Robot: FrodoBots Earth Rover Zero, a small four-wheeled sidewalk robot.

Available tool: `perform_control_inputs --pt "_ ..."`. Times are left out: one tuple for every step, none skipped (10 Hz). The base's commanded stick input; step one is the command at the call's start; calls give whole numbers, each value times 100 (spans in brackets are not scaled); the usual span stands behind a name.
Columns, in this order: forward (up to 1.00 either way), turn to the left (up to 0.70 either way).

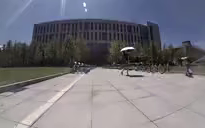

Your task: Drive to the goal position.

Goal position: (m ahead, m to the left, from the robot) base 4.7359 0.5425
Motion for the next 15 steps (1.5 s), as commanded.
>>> perform_control_inputs --pt "70 0" --pt "70 0" --pt "70 0" --pt "70 0" --pt "70 0" --pt "70 0" --pt "69 0" --pt "69 0" --pt "69 0" --pt "69 0" --pt "69 0" --pt "69 0" --pt "69 0" --pt "69 0" --pt "70 0"
